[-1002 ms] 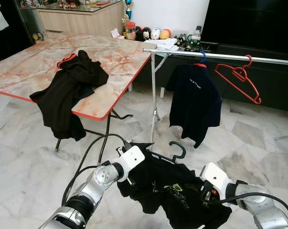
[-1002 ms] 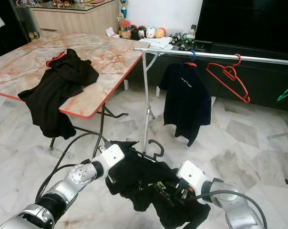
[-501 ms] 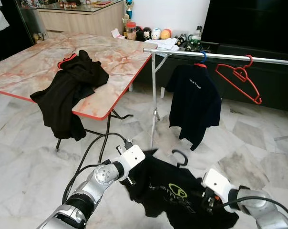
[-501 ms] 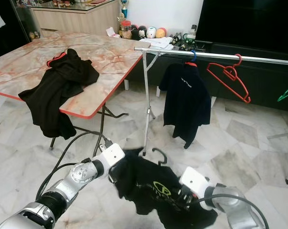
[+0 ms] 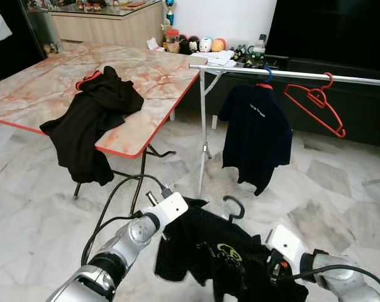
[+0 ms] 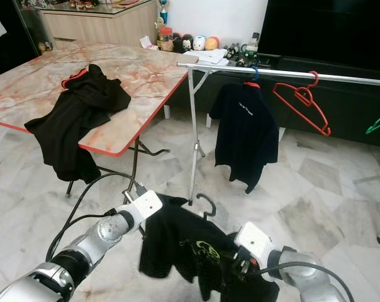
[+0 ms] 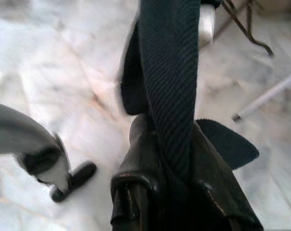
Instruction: Hang hanger
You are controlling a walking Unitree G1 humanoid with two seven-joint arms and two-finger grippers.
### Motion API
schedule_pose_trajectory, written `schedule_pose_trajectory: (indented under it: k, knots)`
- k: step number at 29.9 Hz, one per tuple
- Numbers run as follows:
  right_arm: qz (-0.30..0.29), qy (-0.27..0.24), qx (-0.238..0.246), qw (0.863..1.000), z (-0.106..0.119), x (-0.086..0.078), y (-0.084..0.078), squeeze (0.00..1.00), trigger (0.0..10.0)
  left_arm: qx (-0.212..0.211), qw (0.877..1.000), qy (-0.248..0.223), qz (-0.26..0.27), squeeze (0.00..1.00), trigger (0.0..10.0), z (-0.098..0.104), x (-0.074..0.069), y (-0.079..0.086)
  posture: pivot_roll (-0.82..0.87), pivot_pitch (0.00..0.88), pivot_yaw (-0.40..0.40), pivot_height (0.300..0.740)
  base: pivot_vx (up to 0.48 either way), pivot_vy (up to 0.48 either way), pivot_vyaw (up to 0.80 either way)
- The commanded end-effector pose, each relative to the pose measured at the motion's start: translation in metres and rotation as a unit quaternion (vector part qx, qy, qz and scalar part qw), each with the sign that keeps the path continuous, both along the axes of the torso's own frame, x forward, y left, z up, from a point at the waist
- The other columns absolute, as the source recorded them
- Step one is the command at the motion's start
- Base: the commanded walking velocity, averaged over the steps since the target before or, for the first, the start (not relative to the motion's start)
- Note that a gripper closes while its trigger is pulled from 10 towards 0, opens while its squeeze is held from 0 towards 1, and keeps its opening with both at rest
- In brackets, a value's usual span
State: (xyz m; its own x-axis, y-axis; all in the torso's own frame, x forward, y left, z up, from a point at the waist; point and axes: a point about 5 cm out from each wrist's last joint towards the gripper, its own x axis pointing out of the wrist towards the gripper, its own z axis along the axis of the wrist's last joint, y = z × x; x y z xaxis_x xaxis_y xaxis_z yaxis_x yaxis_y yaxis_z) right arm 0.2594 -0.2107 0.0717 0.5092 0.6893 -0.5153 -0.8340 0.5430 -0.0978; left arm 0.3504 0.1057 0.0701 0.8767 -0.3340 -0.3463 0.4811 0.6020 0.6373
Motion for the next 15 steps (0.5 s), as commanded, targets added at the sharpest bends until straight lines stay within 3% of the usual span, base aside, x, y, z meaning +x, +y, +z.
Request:
schedule_pose_trajectory:
  k: [1, 4, 7, 10, 12, 15]
  knots:
    - [-0.051, 0.008, -0.01, 0.999, 0.009, -0.009, -0.041, 0.0, 0.0, 0.07, 0.984, 0.025, 0.165, 0.0, 0.0, -0.007, 0.001, 0.078, -0.08, 0.047, 0.039, 0.74, 0.0, 0.0, 0.0]
    - [-0.055, 0.016, 0.026, 0.998, 0.019, -0.015, -0.049, 0.0, 0.0, 0.088, 0.985, 0.082, 0.128, 0.0, 0.0, -0.022, -0.007, 0.073, -0.09, 0.047, 0.04, 0.74, 0.0, 0.0, 0.0]
    - [-0.044, 0.024, 0.002, 0.999, 0.017, -0.019, -0.052, 0.0, 0.0, 0.094, 0.985, 0.126, 0.071, 0.0, 0.0, -0.033, -0.015, 0.062, -0.09, 0.049, 0.041, 0.74, 0.0, 0.0, 0.0]
    - [-0.054, 0.031, -0.016, 0.998, 0.012, -0.016, -0.054, 0.0, 0.0, 0.068, 0.984, 0.163, 0.01, 0.0, 0.0, -0.042, -0.024, 0.043, -0.08, 0.049, 0.042, 0.74, 0.0, 0.0, 0.0]
    - [-0.045, 0.038, -0.021, 0.998, 0.011, -0.018, -0.053, 0.0, 0.0, 0.069, 0.984, 0.164, 0.001, 0.0, 0.0, -0.042, -0.024, 0.041, -0.08, 0.049, 0.042, 0.74, 0.0, 0.0, 0.0]
    - [-0.03, 0.046, -0.072, 0.996, 0.003, -0.02, -0.054, 0.0, 0.0, 0.041, 0.987, 0.156, -0.009, 0.0, 0.0, -0.038, -0.022, 0.035, -0.08, 0.049, 0.04, 0.74, 0.0, 0.0, 0.0]
